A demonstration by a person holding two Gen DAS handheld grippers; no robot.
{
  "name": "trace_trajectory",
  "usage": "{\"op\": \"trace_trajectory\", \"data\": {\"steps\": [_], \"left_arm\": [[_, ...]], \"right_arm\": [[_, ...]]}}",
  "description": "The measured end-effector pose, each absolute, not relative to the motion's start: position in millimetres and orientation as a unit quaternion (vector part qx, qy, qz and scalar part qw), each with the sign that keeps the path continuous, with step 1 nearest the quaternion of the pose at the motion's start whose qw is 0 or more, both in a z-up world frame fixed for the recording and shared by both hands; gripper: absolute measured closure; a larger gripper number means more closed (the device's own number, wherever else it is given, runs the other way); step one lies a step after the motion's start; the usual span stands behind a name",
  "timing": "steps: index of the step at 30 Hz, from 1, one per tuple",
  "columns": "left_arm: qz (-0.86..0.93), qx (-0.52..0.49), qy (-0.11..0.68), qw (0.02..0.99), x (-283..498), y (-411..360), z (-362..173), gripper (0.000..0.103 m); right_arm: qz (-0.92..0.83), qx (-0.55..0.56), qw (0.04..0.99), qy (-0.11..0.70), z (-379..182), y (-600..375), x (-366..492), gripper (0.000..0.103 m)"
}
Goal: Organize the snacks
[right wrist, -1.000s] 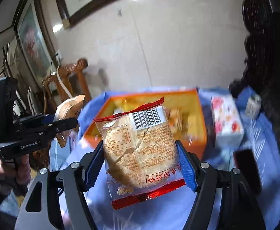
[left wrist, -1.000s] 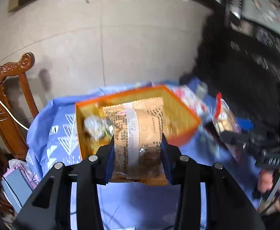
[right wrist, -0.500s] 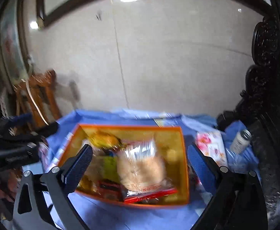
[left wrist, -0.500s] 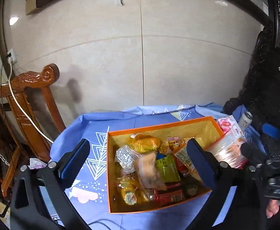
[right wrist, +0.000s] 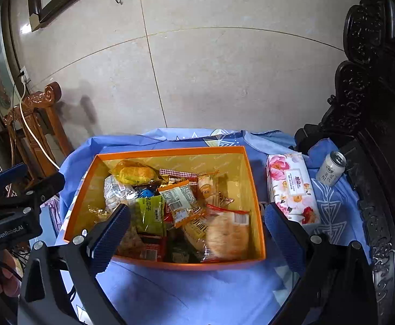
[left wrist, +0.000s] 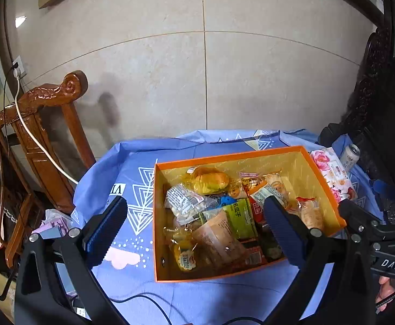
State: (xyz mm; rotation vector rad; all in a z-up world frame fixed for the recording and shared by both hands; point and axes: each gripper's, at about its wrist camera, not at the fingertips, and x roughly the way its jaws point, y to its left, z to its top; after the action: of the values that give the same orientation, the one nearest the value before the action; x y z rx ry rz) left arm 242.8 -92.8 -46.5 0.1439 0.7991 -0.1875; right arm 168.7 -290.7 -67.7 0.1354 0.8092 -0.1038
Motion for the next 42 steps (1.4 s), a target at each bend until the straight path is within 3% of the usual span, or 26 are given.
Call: {"op": "trace_trajectory", "data": {"steps": [42], "left_arm": [[-0.082,0.074,0.384,0.916,217,-85,-39,0.004]], "right_arm": [[-0.045,0.063,0.916,0.393,-64,-276,148,0.003]]}}
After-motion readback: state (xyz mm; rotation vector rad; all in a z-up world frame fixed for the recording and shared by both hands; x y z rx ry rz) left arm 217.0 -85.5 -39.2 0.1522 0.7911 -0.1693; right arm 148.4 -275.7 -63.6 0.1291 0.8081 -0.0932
